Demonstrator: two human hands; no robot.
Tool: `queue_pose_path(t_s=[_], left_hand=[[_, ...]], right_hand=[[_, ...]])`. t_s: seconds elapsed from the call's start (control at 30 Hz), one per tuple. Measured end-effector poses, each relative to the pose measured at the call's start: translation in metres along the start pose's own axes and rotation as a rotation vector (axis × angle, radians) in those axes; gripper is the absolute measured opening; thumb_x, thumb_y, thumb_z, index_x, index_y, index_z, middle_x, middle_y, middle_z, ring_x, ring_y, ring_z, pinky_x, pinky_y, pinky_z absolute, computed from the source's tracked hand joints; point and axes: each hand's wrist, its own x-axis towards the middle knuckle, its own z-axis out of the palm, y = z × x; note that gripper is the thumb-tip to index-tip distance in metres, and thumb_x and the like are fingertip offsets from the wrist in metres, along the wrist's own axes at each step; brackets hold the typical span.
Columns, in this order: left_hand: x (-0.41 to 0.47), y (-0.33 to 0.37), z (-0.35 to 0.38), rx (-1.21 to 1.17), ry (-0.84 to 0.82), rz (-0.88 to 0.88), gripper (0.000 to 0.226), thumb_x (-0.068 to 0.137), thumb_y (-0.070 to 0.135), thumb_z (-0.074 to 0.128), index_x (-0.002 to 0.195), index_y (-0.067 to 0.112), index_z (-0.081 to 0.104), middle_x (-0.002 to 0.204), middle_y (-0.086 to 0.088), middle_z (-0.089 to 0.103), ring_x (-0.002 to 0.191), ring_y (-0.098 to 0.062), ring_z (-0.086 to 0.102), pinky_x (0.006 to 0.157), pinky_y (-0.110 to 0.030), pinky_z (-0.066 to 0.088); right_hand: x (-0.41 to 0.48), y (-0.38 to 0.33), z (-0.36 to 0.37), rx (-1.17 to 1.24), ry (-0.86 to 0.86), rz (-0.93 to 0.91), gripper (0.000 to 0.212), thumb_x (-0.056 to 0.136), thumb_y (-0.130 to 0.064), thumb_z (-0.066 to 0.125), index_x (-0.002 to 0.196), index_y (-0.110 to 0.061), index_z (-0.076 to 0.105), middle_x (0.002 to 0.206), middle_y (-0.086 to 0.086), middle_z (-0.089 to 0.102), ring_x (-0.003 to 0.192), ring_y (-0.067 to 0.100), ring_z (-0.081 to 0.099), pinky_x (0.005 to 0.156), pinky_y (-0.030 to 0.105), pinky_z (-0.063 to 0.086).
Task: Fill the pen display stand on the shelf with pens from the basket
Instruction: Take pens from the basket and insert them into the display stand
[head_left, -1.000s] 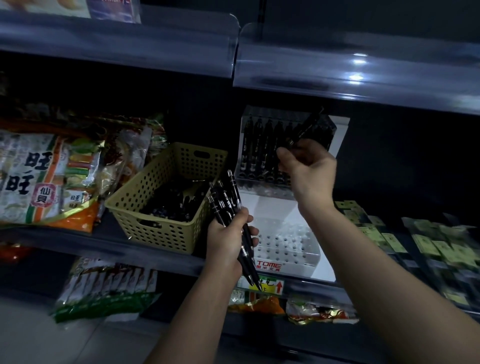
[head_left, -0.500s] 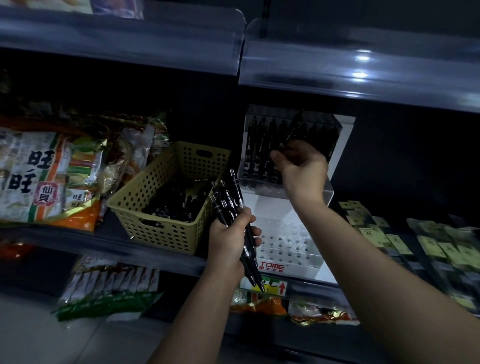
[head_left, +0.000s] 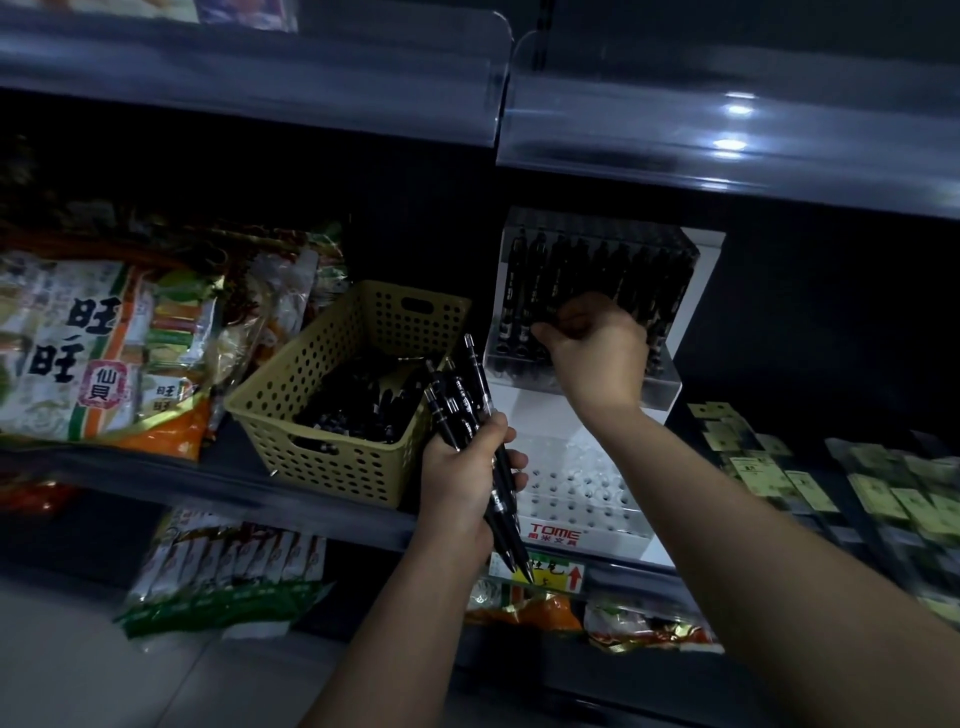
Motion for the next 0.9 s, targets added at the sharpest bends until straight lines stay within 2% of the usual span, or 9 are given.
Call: queue_pose_path(t_s=[0.23,0.4,0.53,0.8,0.9], left_hand=[[-0.001,0.0,-0.001,0.015,-0.01,0.015,0.006,0.091,0.01,0.061,0.087,0.006,0.06,0.074,-0.005,0.059,0.052,-0.014,0.055,0.047,-0.026,0.046],[-0.002,0.002,0.0,0.014,-0.019,0.01,0.006,0.091,0.01,0.06,0.088,0.006,0.06,0.075,-0.005,0.058,0.052,-0.014,0.054,0.046,-0.026,0.046],[-0.003,0.002,0.0,0.014,-0.028,0.01,0.006,0.092,0.009,0.06,0.087,0.005,0.059,0.074,-0.005,0.057,0.052,-0.015,0.054,0.046,-0.025,0.045],[-0.002,0.003,-0.001,0.018,-0.037,0.002,0.004,0.091,0.009,0.061,0.089,0.006,0.061,0.074,-0.006,0.058,0.05,-0.013,0.055,0.045,-0.025,0.046],[-0.002,0.003,-0.002,0.025,-0.057,-0.003,0.007,0.091,0.01,0.061,0.092,0.003,0.06,0.075,-0.008,0.059,0.05,-0.013,0.056,0.044,-0.024,0.046]], right_hand=[[-0.002,0.003,0.003,-0.114,0.013,-0.001,0.022,0.08,-0.031,0.074,0.092,-0.014,0.069,0.088,0.002,0.071,0.088,0.024,0.064,0.071,0.032,0.05],[-0.003,0.003,0.004,-0.077,0.024,0.019,0.022,0.081,-0.028,0.073,0.097,-0.013,0.067,0.09,0.002,0.073,0.089,0.024,0.065,0.075,0.033,0.05],[-0.005,0.008,0.006,-0.078,0.013,-0.022,0.019,0.079,-0.025,0.075,0.093,-0.013,0.071,0.086,0.003,0.073,0.089,0.028,0.064,0.08,0.041,0.052],[0.003,0.011,0.006,-0.139,-0.042,-0.012,0.025,0.077,-0.032,0.077,0.09,-0.012,0.069,0.088,0.005,0.071,0.091,0.026,0.064,0.075,0.033,0.051],[-0.002,0.007,0.0,-0.126,-0.006,-0.035,0.035,0.074,-0.038,0.078,0.093,-0.011,0.065,0.082,0.004,0.068,0.087,0.027,0.062,0.073,0.036,0.051]])
